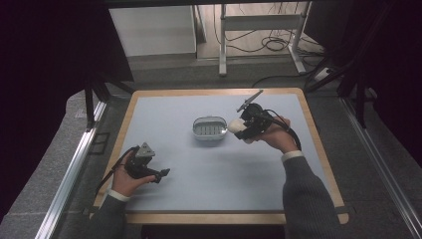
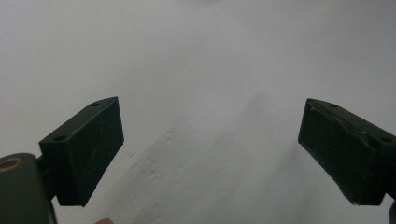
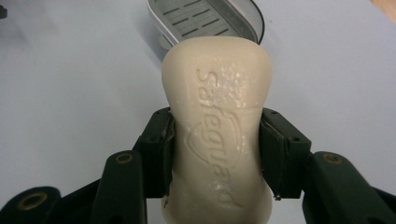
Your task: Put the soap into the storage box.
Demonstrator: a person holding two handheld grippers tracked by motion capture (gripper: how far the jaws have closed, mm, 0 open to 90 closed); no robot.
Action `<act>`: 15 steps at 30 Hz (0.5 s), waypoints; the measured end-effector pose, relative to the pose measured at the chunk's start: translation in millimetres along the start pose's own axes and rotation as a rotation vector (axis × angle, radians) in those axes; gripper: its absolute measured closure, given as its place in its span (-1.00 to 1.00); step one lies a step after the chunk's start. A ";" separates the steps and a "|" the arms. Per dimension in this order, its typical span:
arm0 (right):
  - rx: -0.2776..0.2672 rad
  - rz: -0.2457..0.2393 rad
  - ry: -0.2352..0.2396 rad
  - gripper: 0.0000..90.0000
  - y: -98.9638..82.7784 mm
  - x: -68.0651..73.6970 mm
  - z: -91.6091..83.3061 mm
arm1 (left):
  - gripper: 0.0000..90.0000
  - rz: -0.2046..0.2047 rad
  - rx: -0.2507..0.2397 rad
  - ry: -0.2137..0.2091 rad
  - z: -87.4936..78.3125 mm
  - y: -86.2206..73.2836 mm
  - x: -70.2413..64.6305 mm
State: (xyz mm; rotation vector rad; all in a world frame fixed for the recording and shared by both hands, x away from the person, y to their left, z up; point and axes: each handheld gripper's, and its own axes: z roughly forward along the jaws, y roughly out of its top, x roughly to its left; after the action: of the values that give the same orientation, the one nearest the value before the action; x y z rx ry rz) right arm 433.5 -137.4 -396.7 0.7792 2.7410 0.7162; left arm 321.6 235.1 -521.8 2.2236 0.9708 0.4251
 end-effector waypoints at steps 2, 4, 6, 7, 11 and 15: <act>0.005 -0.016 -0.011 0.10 5.1 0.2 -0.4 | -0.84 -0.013 -0.016 -0.005 -2.7 0.5 1.5; 0.015 -0.037 -0.015 0.10 10.5 0.8 0.1 | -0.84 -0.016 -0.027 -0.012 -4.0 0.5 1.9; 0.023 -0.056 -0.015 0.10 17.2 2.0 2.0 | -0.84 -0.009 -0.015 -0.006 -3.6 0.3 2.1; 0.024 -0.070 -0.017 0.10 20.8 2.2 3.2 | -0.84 -0.009 -0.017 -0.011 -3.4 0.3 1.8; 0.031 -0.103 0.001 0.10 35.7 5.1 14.0 | -0.84 -0.009 -0.019 -0.015 -3.8 0.0 0.8; 0.044 -0.131 0.005 0.10 45.0 5.5 26.6 | -0.84 -0.009 -0.022 -0.019 -5.0 -0.6 -0.9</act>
State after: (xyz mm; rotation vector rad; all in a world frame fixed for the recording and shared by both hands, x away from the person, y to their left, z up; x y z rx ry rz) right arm 457.2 -90.5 -397.3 0.6005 2.7892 0.6343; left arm 318.1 237.0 -518.6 2.1988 0.9617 0.4074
